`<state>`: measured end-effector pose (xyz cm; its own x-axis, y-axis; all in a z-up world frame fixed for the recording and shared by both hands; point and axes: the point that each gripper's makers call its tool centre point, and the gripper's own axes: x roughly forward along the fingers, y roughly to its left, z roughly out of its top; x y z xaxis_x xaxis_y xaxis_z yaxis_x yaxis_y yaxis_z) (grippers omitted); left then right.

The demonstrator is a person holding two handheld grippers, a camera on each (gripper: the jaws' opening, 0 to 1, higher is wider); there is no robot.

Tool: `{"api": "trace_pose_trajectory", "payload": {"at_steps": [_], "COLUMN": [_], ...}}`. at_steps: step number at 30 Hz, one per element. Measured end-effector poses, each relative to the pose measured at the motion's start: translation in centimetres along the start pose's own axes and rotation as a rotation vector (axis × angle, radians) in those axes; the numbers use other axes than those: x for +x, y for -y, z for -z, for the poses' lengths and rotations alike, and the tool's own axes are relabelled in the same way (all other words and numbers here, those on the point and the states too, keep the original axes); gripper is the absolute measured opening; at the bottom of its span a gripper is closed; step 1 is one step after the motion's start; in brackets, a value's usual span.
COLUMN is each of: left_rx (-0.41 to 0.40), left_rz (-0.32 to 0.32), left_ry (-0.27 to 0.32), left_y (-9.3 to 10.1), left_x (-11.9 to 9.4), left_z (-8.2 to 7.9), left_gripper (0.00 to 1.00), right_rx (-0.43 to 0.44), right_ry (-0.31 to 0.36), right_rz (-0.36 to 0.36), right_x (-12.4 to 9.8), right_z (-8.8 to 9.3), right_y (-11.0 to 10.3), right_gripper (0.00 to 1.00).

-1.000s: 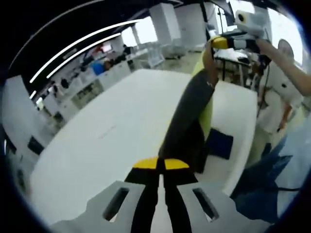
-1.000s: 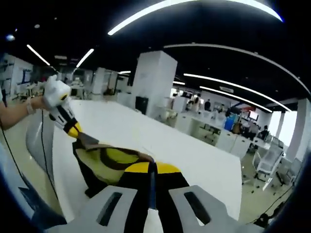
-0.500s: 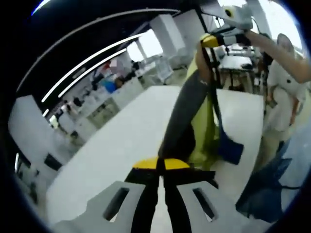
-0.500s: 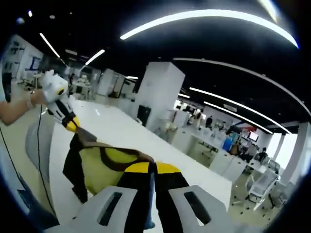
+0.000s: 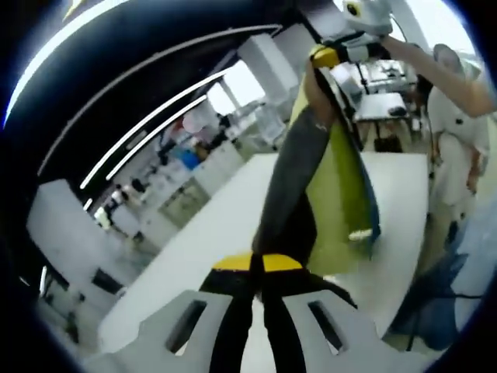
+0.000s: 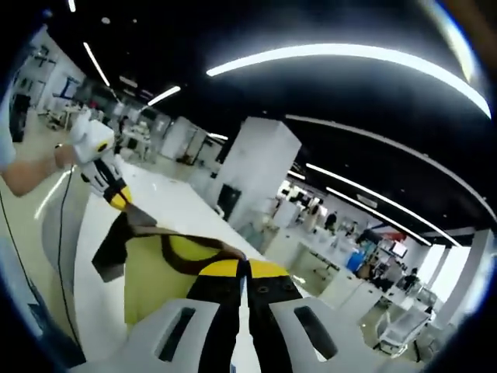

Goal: Fold the garment on the visible template until the final outline fits inside the template.

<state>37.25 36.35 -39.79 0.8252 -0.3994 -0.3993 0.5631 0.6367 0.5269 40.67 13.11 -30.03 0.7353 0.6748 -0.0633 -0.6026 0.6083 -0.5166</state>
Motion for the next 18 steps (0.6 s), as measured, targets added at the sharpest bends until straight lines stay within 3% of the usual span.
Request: {"api": "trace_pose_trajectory", "payload": {"at_steps": [6, 18], "left_rx": [0.01, 0.012], "left_rz": [-0.031, -0.041], "left_ry": [0.001, -0.005], "left_y": [-1.3, -1.2], "left_x": [-1.2, -3.9], "left_z": [-0.6, -0.8], "left_gripper": [0.0, 0.0], "right_rx": [-0.023, -0.045], "right_ry": [0.006, 0.035], "right_rz": [-0.022, -0.039], "right_x": [0.0, -1.0], "right_z": [-0.9, -2.8], "right_y": [-0.3, -1.6], "right_gripper": [0.02, 0.02]}}
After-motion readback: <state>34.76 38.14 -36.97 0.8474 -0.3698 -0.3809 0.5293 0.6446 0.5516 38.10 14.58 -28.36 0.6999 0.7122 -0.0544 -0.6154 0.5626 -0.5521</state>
